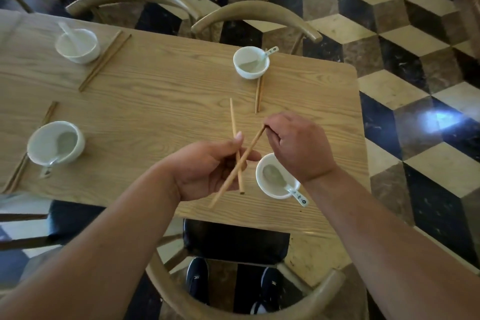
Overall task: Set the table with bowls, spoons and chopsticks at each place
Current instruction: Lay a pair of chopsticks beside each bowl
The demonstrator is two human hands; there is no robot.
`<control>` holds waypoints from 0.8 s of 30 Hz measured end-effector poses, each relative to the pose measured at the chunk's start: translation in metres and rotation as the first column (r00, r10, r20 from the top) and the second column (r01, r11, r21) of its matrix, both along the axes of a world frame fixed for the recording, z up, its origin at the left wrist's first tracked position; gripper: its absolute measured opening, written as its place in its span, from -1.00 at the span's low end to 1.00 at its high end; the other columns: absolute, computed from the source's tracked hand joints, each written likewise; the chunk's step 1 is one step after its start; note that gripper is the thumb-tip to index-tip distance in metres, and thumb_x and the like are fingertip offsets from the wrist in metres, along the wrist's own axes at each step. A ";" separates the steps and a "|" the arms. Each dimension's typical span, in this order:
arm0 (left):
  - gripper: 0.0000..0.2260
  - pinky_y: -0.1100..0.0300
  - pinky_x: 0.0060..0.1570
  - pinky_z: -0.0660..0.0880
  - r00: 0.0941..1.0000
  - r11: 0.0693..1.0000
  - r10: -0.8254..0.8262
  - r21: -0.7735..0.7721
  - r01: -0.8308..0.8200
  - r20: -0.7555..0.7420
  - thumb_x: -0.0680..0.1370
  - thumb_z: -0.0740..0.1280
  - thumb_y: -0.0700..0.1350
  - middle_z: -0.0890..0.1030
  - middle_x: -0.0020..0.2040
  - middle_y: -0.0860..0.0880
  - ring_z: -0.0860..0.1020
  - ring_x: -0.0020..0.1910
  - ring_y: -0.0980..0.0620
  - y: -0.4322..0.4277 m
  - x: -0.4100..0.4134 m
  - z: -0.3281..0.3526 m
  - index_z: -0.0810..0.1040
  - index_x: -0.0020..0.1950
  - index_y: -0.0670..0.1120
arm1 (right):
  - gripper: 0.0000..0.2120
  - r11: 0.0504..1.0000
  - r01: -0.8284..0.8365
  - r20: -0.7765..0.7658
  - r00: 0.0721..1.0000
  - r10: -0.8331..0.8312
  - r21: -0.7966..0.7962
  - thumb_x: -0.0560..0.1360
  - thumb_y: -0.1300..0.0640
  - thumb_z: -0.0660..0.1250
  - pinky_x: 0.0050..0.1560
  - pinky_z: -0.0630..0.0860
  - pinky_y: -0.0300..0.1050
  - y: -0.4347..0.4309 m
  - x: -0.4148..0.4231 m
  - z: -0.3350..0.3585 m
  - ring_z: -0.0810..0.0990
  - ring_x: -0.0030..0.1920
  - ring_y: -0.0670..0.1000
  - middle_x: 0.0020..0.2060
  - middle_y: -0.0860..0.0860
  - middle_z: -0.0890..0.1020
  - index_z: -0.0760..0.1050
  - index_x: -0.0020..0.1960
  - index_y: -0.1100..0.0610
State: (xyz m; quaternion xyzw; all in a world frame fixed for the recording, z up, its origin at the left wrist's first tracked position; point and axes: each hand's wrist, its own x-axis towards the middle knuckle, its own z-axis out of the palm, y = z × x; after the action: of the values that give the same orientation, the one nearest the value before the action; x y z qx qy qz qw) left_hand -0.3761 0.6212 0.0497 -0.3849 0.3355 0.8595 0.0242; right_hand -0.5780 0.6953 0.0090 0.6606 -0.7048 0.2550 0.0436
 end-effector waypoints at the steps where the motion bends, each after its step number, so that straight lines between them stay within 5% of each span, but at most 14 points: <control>1: -0.59 0.20 -0.31 0.65 0.999 1.000 -0.026 0.007 0.026 -0.019 0.58 0.29 0.13 0.59 -0.30 -0.03 0.58 -0.39 0.08 -0.001 0.003 0.000 0.79 -0.06 -0.15 | -0.87 1.000 -0.011 -0.031 0.999 0.010 -0.015 0.57 0.19 0.34 -0.34 0.61 0.10 -0.003 0.001 -0.001 0.67 -0.23 0.23 -0.16 0.09 0.69 0.67 -0.02 0.17; 6: -0.70 0.18 -0.24 0.60 0.995 0.994 -0.097 -0.048 0.095 -0.025 0.63 0.32 0.03 0.55 -0.27 -0.06 0.54 -0.33 0.06 0.001 0.008 -0.002 0.70 -0.08 -0.16 | -0.94 0.990 -0.136 -0.070 0.988 0.134 -0.022 0.56 0.28 0.39 -0.27 0.60 0.10 -0.013 0.020 -0.006 0.64 -0.22 0.21 -0.18 0.11 0.67 0.65 -0.04 0.20; 9: -0.66 0.11 -0.17 0.46 1.000 0.988 -0.012 -0.152 0.013 0.011 0.75 0.19 -0.02 0.54 -0.26 -0.06 0.48 -0.31 0.03 0.006 0.005 -0.008 0.54 -0.15 -0.11 | -0.71 0.979 0.122 0.311 0.935 -0.168 0.160 0.60 0.19 0.38 -0.05 0.53 -0.10 -0.011 0.027 -0.006 0.68 -0.09 0.03 0.05 -0.01 0.71 0.56 0.31 0.10; 10: -0.65 0.09 -0.17 0.45 0.999 0.974 0.004 -0.227 0.007 0.048 0.77 0.17 -0.02 0.54 -0.26 -0.06 0.48 -0.32 0.02 0.008 0.005 -0.012 0.51 -0.16 -0.10 | -0.65 0.942 0.209 0.494 0.809 -0.318 0.263 0.63 0.13 0.36 -0.02 0.56 -0.11 -0.010 0.030 -0.006 0.70 -0.08 0.00 0.09 -0.03 0.71 0.50 0.40 0.09; 12: -0.65 0.07 -0.20 0.46 0.993 0.930 0.002 -0.366 0.043 0.122 0.77 0.15 -0.01 0.54 -0.28 -0.07 0.49 -0.35 0.00 0.014 0.004 -0.020 0.48 -0.15 -0.10 | -0.63 0.858 0.185 0.804 0.300 -0.514 0.479 0.69 0.01 0.31 -0.01 0.66 -0.03 -0.010 0.040 -0.002 0.77 -0.06 0.07 0.06 0.06 0.75 0.48 0.43 0.16; 13: -0.65 0.07 -0.23 0.46 0.988 0.912 -0.013 -0.404 0.074 0.151 0.78 0.15 -0.01 0.53 -0.30 -0.06 0.48 -0.37 -0.01 0.017 0.004 -0.023 0.47 -0.15 -0.10 | -0.60 0.844 0.083 0.845 0.026 -0.534 0.531 0.71 -0.06 0.28 0.02 0.67 0.00 -0.010 0.047 0.001 0.78 -0.01 0.11 0.05 0.11 0.77 0.51 0.40 0.19; 15: -0.65 0.12 -0.32 0.46 0.979 0.878 -0.053 -0.458 0.139 0.195 0.77 0.14 0.03 0.48 -0.36 0.00 0.45 -0.42 0.01 0.022 0.004 -0.027 0.46 -0.15 -0.07 | -0.56 0.856 -0.081 0.812 -0.283 -0.511 0.511 0.71 -0.13 0.25 0.10 0.66 -0.02 -0.010 0.062 0.006 0.77 0.12 0.12 0.07 0.15 0.79 0.53 0.34 0.22; 19: -0.63 0.14 -0.43 0.40 0.974 0.856 -0.029 -0.497 0.141 0.225 0.76 0.14 0.12 0.45 -0.41 0.06 0.39 -0.48 0.06 0.024 0.006 -0.033 0.48 -0.12 -0.06 | -0.75 0.895 -0.099 0.755 -0.502 -0.422 0.434 0.77 0.03 0.18 0.16 0.61 0.03 -0.016 0.078 0.007 0.77 0.06 0.13 -0.12 0.15 0.79 0.49 0.18 0.21; 21: -0.61 0.12 -0.45 0.38 0.969 0.851 0.024 -0.514 0.109 0.246 0.73 0.17 0.16 0.48 -0.39 0.04 0.39 -0.49 0.06 0.023 0.009 -0.038 0.55 -0.07 -0.08 | -0.75 0.896 0.010 0.744 -0.562 -0.362 0.443 0.78 0.06 0.13 0.02 0.58 0.06 -0.025 0.076 0.008 0.71 -0.19 0.12 -0.34 0.08 0.67 0.49 0.09 0.17; 24: -0.58 0.15 -0.46 0.39 0.942 0.859 0.216 -0.509 -0.058 0.256 0.70 0.20 0.24 0.56 -0.30 -0.01 0.41 -0.48 0.06 0.024 0.017 -0.045 0.63 0.04 -0.07 | -0.75 0.868 0.252 0.729 -0.663 -0.168 0.429 0.77 0.08 0.14 -0.28 0.50 -0.08 -0.037 0.058 0.015 0.37 -0.50 -0.06 -0.47 -0.03 0.39 0.49 -0.02 0.11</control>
State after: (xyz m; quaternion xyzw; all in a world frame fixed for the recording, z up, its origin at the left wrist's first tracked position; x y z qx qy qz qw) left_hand -0.3593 0.6456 0.0044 -0.5289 0.5079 0.6746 -0.0856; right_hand -0.5196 0.6581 0.0238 -0.1341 -0.4901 0.6883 -0.5178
